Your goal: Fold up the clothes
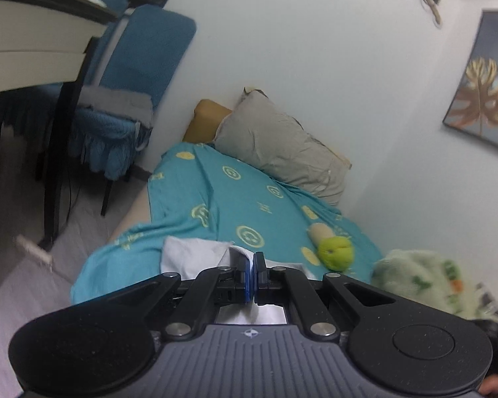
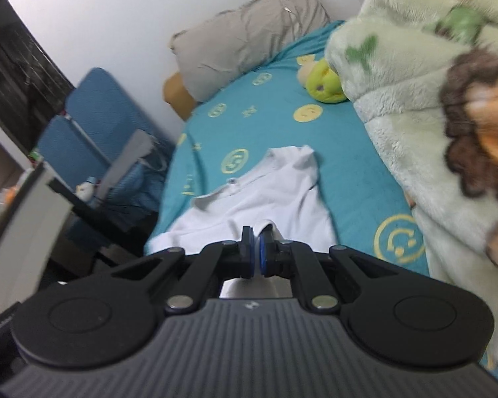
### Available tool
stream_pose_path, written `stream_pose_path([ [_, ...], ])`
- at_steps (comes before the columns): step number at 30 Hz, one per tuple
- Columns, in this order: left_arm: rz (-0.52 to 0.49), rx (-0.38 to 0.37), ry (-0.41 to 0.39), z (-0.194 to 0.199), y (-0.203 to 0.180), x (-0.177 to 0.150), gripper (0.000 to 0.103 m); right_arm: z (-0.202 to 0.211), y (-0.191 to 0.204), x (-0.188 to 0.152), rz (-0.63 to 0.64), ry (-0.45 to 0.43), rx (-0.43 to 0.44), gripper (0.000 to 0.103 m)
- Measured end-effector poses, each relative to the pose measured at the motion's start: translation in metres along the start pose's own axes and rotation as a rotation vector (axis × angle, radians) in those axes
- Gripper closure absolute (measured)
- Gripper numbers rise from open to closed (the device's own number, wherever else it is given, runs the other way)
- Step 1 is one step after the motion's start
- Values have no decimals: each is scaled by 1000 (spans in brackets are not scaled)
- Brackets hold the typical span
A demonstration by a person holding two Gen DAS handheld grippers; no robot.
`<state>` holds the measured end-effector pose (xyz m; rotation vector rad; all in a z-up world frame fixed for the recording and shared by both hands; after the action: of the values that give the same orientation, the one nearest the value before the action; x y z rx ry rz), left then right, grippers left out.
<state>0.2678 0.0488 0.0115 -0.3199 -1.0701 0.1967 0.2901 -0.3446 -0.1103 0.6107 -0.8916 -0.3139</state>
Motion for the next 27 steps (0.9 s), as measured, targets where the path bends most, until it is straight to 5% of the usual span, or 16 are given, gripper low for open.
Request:
stream_pose_path([
  [4, -58, 45, 22, -57, 9, -17, 101, -45, -21, -4, 36, 40, -49, 96],
  [11, -183, 110, 191, -136, 23, -54, 100, -102, -37, -13, 96, 140, -141, 96],
  [18, -274, 136, 248, -159, 32, -74, 98, -123, -46, -22, 96, 205, -190, 95],
  [21, -283, 138, 239, -151, 30, -73, 77, -121, -44, -21, 94, 208, -206, 95],
  [25, -315, 141, 182, -123, 13, -65, 36, -114, -40, -18, 87, 201, -220, 93],
  [27, -327, 132, 146, -103, 5, -60, 27, -104, -38, -18, 76, 175, -223, 92],
])
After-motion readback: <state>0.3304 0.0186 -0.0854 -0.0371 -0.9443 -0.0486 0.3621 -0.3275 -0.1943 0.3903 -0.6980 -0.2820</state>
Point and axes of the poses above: each gripper's, at about its wrist camera, not at the fingertips, and z roughly against the way its jaws point, y to its left, x to its top, the point moved 1 cm from there along -z, roughly the way its jaws point, and after that the axes turned 8 degrees about x, right-handed, at the moved point
